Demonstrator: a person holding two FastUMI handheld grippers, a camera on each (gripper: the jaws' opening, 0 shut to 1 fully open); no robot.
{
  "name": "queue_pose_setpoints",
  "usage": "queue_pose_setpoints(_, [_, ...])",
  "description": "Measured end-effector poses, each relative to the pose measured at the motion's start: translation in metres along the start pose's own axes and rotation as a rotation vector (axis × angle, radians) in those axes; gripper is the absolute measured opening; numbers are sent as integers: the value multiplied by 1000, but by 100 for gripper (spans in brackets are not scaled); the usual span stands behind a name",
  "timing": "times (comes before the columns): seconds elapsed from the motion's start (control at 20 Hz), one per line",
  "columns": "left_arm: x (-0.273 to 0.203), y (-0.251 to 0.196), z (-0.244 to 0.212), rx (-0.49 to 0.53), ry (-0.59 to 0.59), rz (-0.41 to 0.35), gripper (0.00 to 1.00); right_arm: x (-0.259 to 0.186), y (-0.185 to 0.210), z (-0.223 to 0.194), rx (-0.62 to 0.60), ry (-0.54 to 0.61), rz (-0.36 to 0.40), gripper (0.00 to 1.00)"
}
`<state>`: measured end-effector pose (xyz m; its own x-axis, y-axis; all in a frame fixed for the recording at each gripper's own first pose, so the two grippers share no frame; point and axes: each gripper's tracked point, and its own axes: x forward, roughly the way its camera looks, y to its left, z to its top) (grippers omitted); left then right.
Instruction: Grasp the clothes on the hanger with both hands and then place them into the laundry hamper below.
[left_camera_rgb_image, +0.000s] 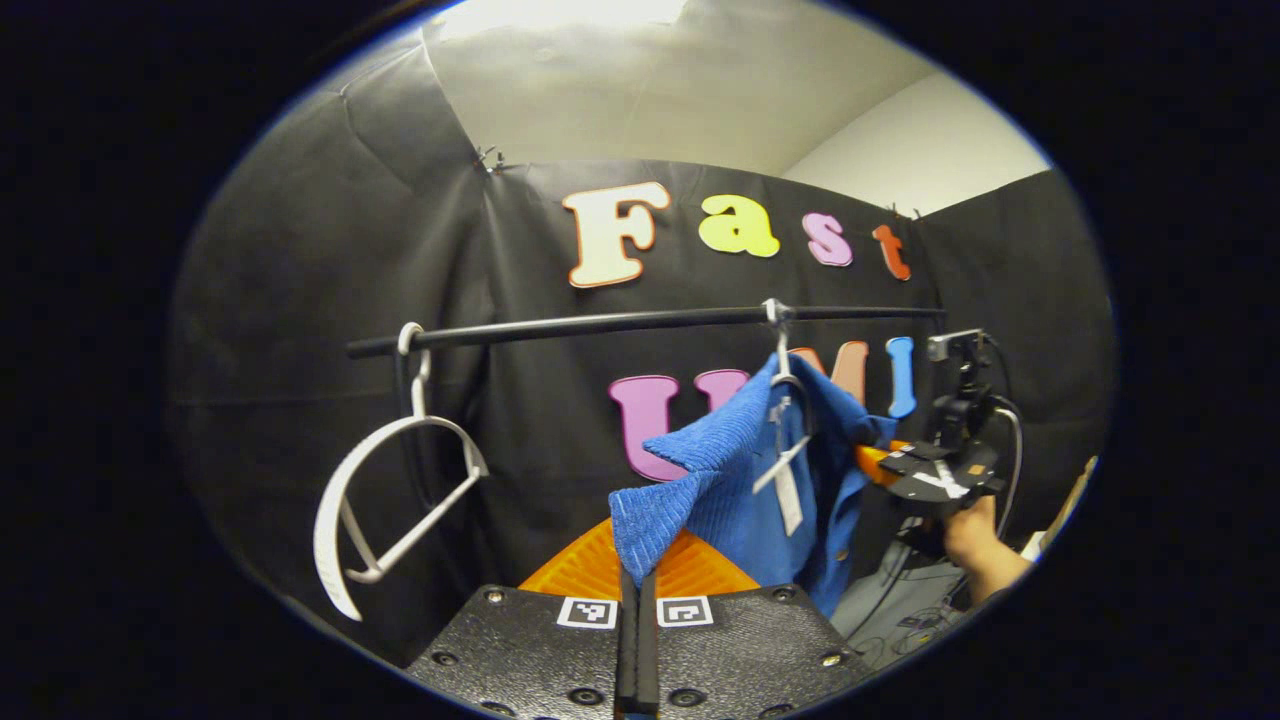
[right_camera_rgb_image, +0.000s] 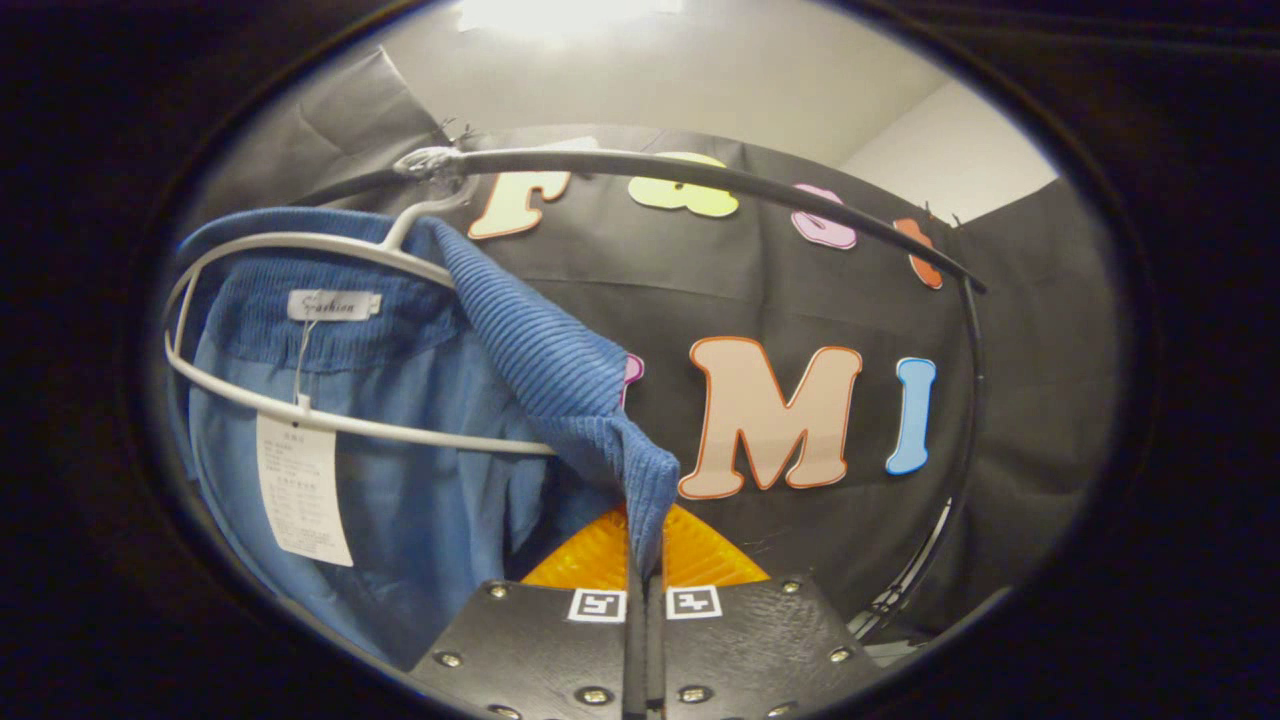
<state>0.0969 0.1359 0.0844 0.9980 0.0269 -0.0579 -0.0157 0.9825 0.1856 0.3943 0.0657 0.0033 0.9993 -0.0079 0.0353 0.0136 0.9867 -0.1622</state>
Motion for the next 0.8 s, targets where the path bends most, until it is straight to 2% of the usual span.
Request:
queue_pose_setpoints(0.1, [11,18,6,34,-17,77,0,18,-10,8,24,-10,-33,1])
queue_pose_setpoints(0.35, [50,19,16,-28,-13,85,0,53,-18,25,72,-34,-77,0])
queue_pose_setpoints(0.5, [67,22,26,-63,-51,106,2,74,-22,29,130,-19,-70,0])
queue_pose_setpoints(0.65, [84,21,33,-58,-83,125,0,98,-27,22,149,19,-67,0])
queue_pose_setpoints(0.8, [96,14,26,-70,-62,109,2,115,-31,10,160,62,-46,0])
